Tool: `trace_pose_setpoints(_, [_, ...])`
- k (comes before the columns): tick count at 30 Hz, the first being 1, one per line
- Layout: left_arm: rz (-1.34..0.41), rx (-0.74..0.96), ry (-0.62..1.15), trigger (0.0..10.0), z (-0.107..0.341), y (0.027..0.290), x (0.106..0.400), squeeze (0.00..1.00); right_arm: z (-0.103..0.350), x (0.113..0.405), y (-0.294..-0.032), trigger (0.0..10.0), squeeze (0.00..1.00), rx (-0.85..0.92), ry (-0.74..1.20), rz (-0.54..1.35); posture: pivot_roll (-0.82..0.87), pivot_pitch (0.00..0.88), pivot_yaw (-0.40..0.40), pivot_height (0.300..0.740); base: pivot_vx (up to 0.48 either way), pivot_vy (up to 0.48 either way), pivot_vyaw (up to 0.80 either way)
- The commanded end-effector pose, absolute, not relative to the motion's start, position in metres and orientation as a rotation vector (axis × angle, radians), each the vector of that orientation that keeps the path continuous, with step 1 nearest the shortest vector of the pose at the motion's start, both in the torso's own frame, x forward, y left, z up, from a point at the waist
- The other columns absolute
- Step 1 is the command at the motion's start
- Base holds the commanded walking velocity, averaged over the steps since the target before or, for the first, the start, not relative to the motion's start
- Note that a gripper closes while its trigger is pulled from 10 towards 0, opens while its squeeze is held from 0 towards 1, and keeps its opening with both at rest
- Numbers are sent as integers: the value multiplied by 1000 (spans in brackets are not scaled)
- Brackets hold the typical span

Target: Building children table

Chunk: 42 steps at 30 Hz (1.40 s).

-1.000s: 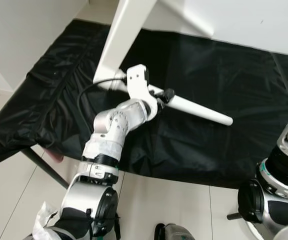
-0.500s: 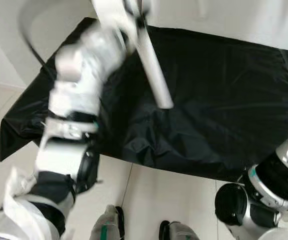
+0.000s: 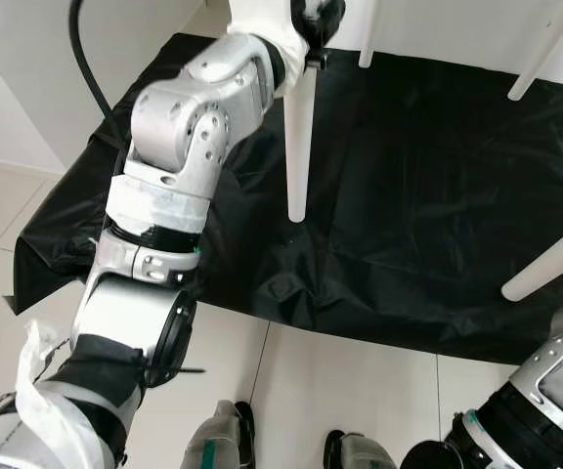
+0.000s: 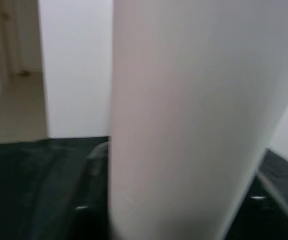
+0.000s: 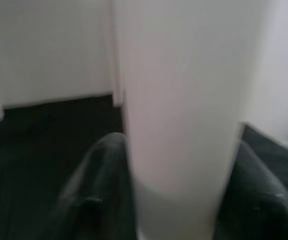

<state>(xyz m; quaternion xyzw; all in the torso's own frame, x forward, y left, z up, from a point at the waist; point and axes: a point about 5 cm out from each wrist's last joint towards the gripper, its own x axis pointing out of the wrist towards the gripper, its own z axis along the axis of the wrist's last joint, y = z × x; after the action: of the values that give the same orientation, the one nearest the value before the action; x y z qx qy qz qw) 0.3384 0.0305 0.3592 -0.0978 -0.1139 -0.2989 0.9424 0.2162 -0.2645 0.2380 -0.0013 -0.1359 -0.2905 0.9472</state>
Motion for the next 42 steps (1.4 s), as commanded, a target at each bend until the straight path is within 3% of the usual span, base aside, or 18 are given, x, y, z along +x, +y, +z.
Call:
trace_pose_setpoints(1, [-830, -205, -179, 10000, 344, 13, 329, 1000, 209, 226, -238, 10000, 1000, 136, -187, -473, 9, 140, 35, 740, 0, 0, 0])
trace_pose_setpoints(8, [-900, -119, -167, 10000, 316, 16, 318, 1000, 209, 219, -233, 10000, 1000, 54, -315, -441, 10, 142, 16, 740, 0, 0, 0])
trace_pose_setpoints(9, [-913, -110, -183, 10000, 314, 18, 315, 0, 208, 218, -231, 10000, 1000, 65, -331, -428, 10, 141, 17, 740, 0, 0, 0])
trace_pose_setpoints(18, [-884, -27, -282, 10000, 300, 35, 296, 0, 200, 206, -224, 10000, 1000, 44, -360, -401, 12, 124, 8, 740, 0, 0, 0])
trace_pose_setpoints(23, [-820, -132, -392, 10000, 298, 53, 283, 0, 193, 197, -217, 10000, 1000, 49, -375, -381, 13, 113, 9, 740, 0, 0, 0])
trace_pose_setpoints(24, [-826, -155, -386, 10000, 295, 57, 280, 0, 192, 194, -217, 10000, 0, 53, -381, -395, 18, 107, 9, 740, 0, 0, 0])
trace_pose_setpoints(37, [-885, -67, -447, 10000, 268, 78, 257, 0, 177, 171, -215, 10000, 0, -7, -365, -441, 10, 81, 4, 740, 0, 0, 0])
trace_pose_setpoints(42, [-951, -38, -444, 10000, 247, 82, 246, 0, 180, 158, -209, 10000, 0, -111, -418, -458, 3, 70, 9, 740, 0, 0, 0])
